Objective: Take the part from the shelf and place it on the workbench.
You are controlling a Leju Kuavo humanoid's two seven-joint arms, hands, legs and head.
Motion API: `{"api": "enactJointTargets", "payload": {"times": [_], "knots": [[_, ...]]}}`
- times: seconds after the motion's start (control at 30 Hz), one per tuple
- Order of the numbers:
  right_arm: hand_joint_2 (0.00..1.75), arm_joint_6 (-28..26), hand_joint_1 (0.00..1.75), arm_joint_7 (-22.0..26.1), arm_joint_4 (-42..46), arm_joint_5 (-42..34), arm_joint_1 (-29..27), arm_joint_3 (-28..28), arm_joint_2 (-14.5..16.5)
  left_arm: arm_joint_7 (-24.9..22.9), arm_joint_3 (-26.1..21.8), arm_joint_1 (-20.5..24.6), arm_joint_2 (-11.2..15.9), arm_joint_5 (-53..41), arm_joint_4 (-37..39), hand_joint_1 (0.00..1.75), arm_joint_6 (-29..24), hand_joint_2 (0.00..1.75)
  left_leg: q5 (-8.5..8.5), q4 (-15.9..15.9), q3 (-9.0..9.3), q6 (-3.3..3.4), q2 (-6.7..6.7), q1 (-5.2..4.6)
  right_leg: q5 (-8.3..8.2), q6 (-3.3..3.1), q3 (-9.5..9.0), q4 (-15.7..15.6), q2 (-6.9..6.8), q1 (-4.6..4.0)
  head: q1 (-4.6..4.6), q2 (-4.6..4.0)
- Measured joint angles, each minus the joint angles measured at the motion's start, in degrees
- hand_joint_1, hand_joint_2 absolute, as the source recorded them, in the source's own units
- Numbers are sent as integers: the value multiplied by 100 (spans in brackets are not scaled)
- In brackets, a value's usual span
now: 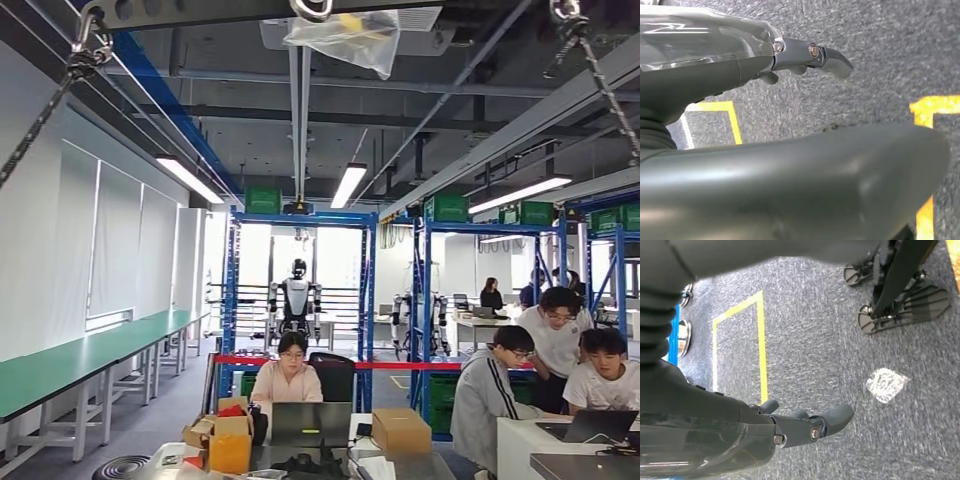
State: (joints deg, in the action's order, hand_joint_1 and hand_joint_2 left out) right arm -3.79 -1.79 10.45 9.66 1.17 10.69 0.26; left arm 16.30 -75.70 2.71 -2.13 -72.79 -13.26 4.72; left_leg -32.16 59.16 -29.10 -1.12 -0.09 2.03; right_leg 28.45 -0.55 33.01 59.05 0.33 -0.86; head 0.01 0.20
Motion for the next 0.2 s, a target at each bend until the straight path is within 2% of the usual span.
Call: {"api": "enactJointTargets", "payload": {"times": [0.03,0.07,0.2], "knots": [[44,-5,0,5,2,7,-1,3,-10,2,-1,6,-8,-2,-1,0,-1,131,12,13,-18,65,-13,-11,0,0,15,18,9,-6,-1,0],[0,-9,0,14,2,10,-6,8,-6,3,-2,8,-8,-2,-1,0,-1,175,12,19,-28,94,-10,-20,-24,9,17,3,10,-6,-1,0],[0,-10,0,55,2,4,-14,58,1,10,-7,8,-8,-1,-1,0,-20,175,57,17,-68,131,-10,-39,-92,82,26,-53,11,6,-1,0]]}}
